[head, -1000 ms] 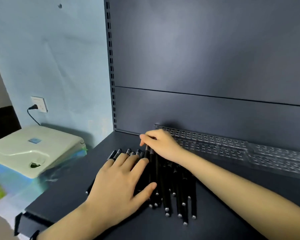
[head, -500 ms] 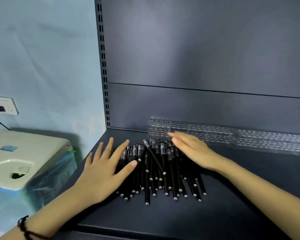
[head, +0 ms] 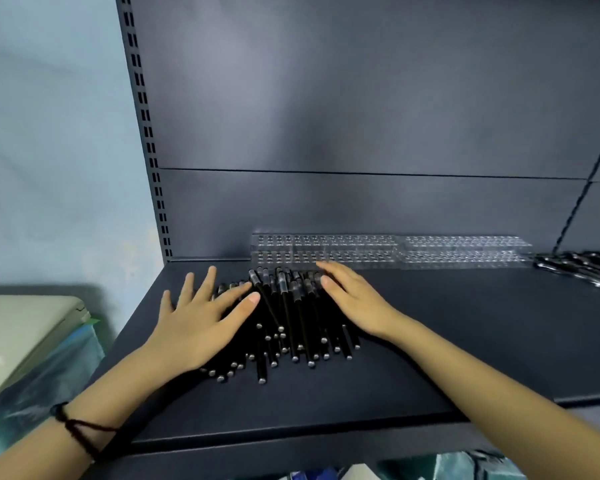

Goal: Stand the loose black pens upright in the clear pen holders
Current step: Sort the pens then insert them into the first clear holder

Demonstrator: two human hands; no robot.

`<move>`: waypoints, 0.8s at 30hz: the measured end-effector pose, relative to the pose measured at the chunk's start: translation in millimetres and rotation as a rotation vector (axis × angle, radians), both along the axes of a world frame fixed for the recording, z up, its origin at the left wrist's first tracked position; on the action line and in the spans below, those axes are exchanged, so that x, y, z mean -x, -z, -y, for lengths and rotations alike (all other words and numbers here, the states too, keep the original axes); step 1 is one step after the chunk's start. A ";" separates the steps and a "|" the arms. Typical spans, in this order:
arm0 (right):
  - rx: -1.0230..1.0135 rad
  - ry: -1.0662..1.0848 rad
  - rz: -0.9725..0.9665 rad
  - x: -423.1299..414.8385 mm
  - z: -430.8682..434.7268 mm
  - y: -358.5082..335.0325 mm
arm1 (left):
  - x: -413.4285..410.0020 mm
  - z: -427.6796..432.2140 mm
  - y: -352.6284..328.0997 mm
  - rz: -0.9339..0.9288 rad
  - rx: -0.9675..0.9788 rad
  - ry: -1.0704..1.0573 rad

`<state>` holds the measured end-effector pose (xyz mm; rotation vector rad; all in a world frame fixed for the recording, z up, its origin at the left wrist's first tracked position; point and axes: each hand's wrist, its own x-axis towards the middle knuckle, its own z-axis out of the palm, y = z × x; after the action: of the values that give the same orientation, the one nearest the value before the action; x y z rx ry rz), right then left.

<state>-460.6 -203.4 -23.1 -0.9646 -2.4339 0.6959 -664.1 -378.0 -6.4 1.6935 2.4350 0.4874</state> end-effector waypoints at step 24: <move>-0.141 0.299 0.184 -447.2 -99.9 -14.2 | -440.8 -224.4 -1.0 -0.373 -0.211 0.459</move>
<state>-13.4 -103.5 -8.9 -1.3469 -2.3783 0.3408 -223.3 -153.5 -5.4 2.5416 2.1496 0.4032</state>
